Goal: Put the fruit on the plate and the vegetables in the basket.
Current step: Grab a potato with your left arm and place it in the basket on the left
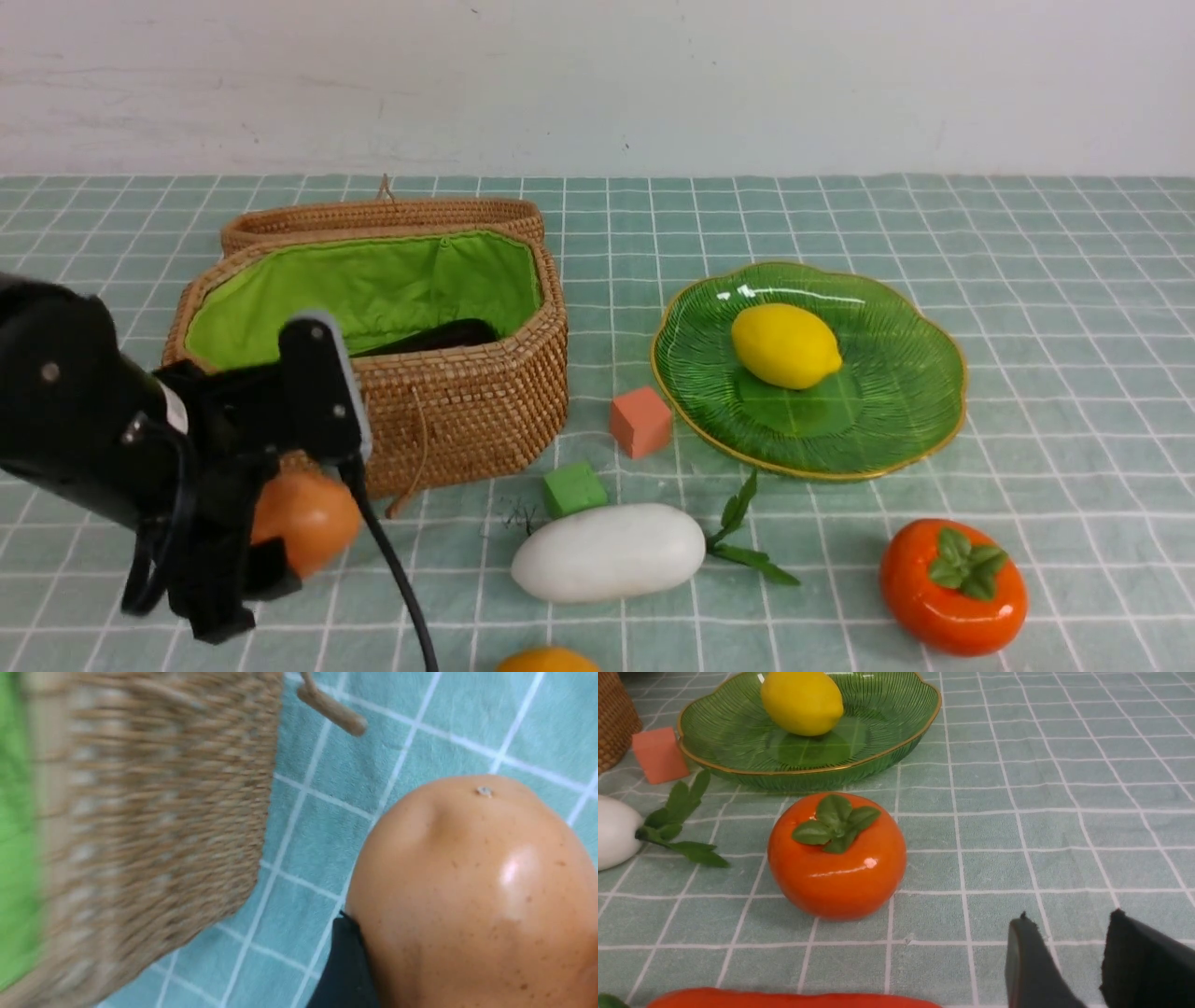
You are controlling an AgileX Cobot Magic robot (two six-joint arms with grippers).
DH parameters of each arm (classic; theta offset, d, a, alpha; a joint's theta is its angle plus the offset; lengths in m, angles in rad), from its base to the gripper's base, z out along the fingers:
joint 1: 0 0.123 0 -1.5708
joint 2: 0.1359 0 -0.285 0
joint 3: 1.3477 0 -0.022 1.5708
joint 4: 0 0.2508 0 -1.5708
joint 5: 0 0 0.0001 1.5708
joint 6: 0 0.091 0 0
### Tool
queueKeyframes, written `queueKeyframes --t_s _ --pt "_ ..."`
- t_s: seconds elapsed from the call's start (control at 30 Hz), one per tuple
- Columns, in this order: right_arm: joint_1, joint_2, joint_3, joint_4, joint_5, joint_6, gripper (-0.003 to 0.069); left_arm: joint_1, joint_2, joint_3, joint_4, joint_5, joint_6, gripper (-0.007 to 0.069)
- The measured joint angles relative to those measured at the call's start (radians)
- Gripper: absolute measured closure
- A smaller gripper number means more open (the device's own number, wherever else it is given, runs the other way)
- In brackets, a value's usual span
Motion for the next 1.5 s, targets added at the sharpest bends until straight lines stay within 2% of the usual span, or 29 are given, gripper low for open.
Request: queueKeyframes --t_s 0.07,0.2,0.3,0.33,0.47,0.57,0.83,1.07,1.17,1.2,1.27,1.43,1.5 --pt "0.000 0.000 0.000 0.000 0.000 0.000 0.0417 0.000 -0.029 -0.108 -0.001 0.095 -0.056 0.0083" --pt "0.000 0.000 0.000 0.000 0.000 0.000 0.0417 0.000 -0.026 -0.299 0.024 0.163 -0.103 0.0083" --pt "0.000 0.000 0.000 0.000 0.000 0.000 0.0417 0.013 -0.004 -0.396 0.057 0.110 -0.120 0.0083" --pt "0.000 0.000 0.000 0.000 0.000 0.000 0.0417 0.024 0.017 -0.419 0.068 0.046 -0.127 0.0083" --pt "0.000 0.000 0.000 0.000 0.000 0.000 0.0417 0.069 0.113 -0.434 0.086 -0.149 -0.184 0.0083" --pt "0.000 0.000 0.000 0.000 0.000 0.000 0.0417 0.078 0.198 -0.434 0.091 -0.209 -0.228 0.0083" --pt "0.000 0.000 0.000 0.000 0.000 0.000 0.0417 0.078 0.388 -0.434 0.090 -0.227 -0.293 0.0083" --pt "0.000 0.000 0.000 0.000 0.000 0.000 0.0417 0.078 0.401 -0.434 0.073 -0.243 -0.319 0.0083" --pt "0.000 0.000 0.000 0.000 0.000 0.000 0.0417 0.078 0.393 -0.434 0.062 -0.235 -0.321 0.0052" --pt "0.000 0.000 0.000 0.000 0.000 0.000 0.0417 0.078 0.385 -0.434 0.050 -0.218 -0.321 0.0008" --pt "0.000 0.000 0.000 0.000 0.000 0.000 0.0417 0.078 0.364 -0.434 0.021 -0.181 -0.321 -0.0034" --pt "0.000 0.000 0.000 0.000 0.000 0.000 0.0417 0.078 0.306 -0.434 -0.018 -0.042 -0.323 -0.0034" --pt "0.000 0.000 0.000 0.000 0.000 0.000 0.0417 0.078 0.247 -0.434 -0.021 0.047 -0.321 -0.0004"
